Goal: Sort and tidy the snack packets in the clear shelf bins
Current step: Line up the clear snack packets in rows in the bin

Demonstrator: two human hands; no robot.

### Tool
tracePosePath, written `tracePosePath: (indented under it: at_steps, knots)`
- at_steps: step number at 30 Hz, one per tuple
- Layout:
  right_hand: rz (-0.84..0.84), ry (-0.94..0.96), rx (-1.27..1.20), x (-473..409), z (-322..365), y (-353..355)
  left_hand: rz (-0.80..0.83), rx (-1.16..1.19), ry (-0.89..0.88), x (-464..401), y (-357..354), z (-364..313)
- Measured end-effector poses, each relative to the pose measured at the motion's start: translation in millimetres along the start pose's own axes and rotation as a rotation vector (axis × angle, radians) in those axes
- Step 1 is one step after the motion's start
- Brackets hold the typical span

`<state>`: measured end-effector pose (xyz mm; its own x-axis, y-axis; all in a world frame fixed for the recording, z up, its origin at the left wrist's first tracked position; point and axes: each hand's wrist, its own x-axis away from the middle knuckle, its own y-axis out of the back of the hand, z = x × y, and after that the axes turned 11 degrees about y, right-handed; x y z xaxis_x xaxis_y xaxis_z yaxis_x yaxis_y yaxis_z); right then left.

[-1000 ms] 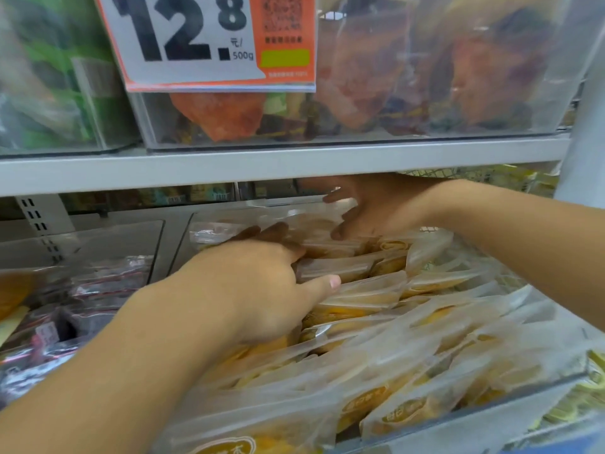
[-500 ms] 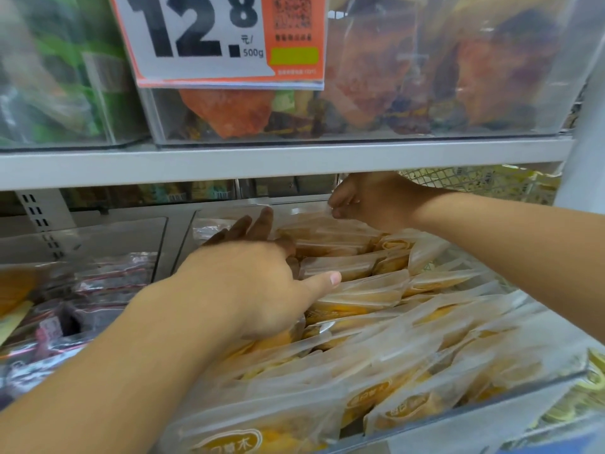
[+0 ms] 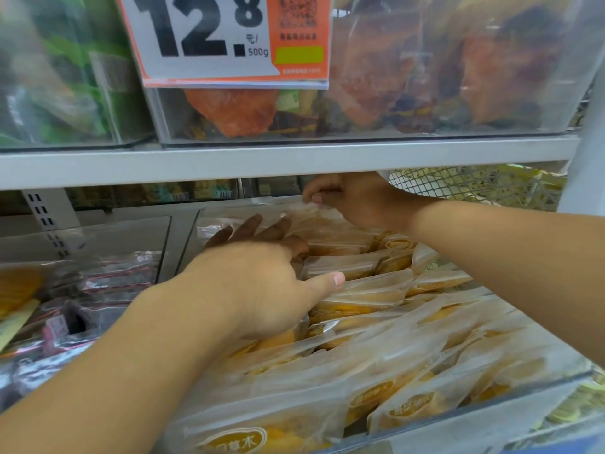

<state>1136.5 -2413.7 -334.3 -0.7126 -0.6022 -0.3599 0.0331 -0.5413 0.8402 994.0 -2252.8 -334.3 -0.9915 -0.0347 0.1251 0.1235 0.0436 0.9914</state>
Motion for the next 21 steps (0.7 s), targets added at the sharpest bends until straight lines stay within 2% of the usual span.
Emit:
tracePosePath:
  at_steps: [3, 5, 8, 13, 21]
  knots:
    - [0.140, 0.004, -0.040, 4, 8, 5, -0.005, 0.006, 0.000, 0, 0, 0]
    - [0.120, 0.026, -0.021, 12, 12, 7, -0.011, -0.001, 0.003, 0, 0, 0]
    - [0.077, 0.097, 0.209, 24, 16, 7, -0.029, 0.006, 0.002, 1, 0, -1]
    - [0.065, 0.058, 0.104, 9, 27, 1, -0.025, -0.003, 0.009, 4, 1, -3]
    - [0.169, 0.037, 0.470, 20, -5, 27, -0.006, -0.012, 0.031, 3, 1, -4]
